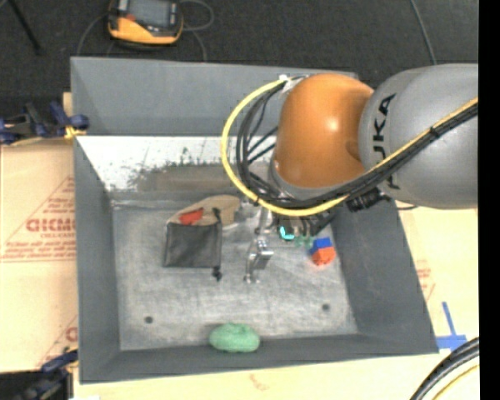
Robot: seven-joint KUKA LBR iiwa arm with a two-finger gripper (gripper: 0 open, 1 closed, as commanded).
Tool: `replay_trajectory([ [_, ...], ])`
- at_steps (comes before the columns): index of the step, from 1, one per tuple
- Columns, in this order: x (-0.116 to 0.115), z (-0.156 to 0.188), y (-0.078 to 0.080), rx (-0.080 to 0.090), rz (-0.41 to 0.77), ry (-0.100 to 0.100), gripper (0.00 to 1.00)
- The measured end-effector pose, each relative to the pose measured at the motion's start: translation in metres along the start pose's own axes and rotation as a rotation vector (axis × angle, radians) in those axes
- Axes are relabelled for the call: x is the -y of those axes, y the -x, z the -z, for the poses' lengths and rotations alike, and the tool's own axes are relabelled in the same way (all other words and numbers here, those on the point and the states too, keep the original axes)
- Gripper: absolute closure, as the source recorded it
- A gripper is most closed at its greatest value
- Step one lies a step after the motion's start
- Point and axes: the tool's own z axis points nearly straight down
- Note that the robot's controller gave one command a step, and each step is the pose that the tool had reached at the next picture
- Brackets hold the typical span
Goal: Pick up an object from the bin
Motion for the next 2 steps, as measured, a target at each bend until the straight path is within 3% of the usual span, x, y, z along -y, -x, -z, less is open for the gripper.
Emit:
replay_trajectory([
  [1, 0.000, 0.003, 0.001, 0.005, -0.001, 0.000, 0.00],
  [2, -0.008, -0.024, 0.027, 0.017, 0.066, -0.001, 0.00],
])
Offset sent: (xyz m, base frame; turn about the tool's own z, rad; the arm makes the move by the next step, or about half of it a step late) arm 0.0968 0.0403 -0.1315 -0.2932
